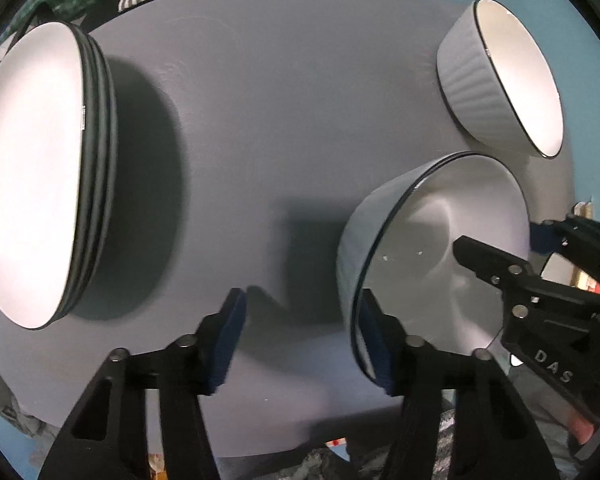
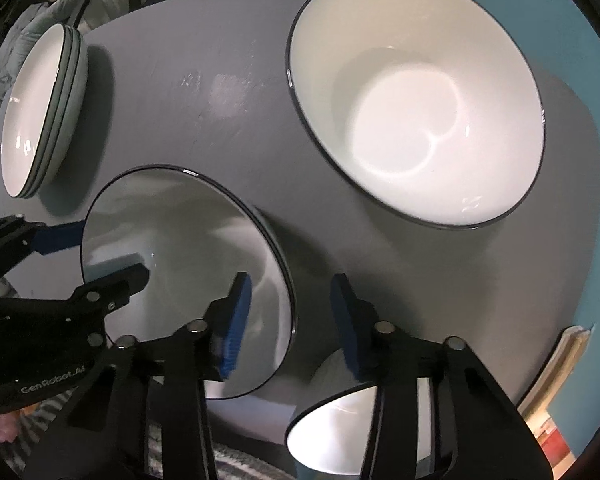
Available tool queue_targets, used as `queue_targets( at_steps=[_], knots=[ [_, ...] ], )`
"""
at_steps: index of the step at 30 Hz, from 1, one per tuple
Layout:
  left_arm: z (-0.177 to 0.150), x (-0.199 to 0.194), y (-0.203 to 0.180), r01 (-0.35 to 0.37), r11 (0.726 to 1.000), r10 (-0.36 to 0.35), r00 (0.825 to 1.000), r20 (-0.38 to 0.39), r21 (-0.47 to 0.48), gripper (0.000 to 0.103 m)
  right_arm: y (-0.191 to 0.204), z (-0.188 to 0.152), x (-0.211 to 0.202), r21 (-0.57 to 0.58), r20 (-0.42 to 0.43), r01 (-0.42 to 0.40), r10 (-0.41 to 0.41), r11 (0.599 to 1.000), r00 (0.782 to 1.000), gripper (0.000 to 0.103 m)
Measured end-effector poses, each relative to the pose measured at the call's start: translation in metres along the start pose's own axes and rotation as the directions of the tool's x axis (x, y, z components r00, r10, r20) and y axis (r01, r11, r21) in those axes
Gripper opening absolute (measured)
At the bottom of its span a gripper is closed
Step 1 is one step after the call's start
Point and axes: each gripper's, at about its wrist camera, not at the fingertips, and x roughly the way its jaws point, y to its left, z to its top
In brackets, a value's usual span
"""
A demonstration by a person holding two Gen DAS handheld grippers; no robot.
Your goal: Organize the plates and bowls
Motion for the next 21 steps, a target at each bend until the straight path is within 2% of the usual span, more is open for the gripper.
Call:
queue_targets(
  at_steps=[2, 6, 7, 11, 13, 16, 21],
  knots=[
    [0.000, -0.001, -0.003, -0.004, 1.000, 0.004, 1.000, 0.004, 0.013, 0.045, 0.001, -0.001, 0.001, 0.005, 0.001, -0.004, 0.004, 1.000, 1.000, 0.029],
    [-0.001, -0.002, -0.006, -0.006, 0.999, 0.006, 1.000, 0.006, 0.032, 0.036, 0.006, -0.001, 0.006, 0.021, -0.005, -0.007, 0.007, 1.000, 1.000, 0.017],
    [-0.011, -0.003, -0.016, -0.002, 1.000, 0.002, 1.000, 0.006, 0.030, 0.033, 0.007, -0.001, 0.007, 0.025, -0.005, -0.011, 0.011, 1.000, 1.000, 0.016],
    [-0.014, -0.004, -0.019, 0.023, 0.998, -0.024, 1.000, 0.013, 0.051, 0.019, 0.014, 0.001, 0.007, 0.020, 0.003, -0.029, 0.029, 0.999, 1.000, 0.013],
    [-0.016, -0.005, -0.022, 0.023, 0.998, -0.024, 1.000, 0.017, 0.064, 0.014, 0.015, -0.013, 0.010, 0.020, 0.009, -0.026, 0.026, 0.999, 1.000, 0.012],
    [-0.019, -0.005, -0.025, 0.021, 0.997, -0.022, 1.000, 0.015, 0.069, 0.010, 0.013, -0.015, 0.010, 0.036, 0.012, -0.027, 0.027, 0.999, 1.000, 0.009],
    [-0.018, -0.009, -0.025, 0.000, 0.995, -0.002, 1.000, 0.018, 0.096, 0.010, 0.012, -0.020, 0.006, 0.063, 0.018, -0.036, 0.035, 0.997, 0.999, 0.007]
  ],
)
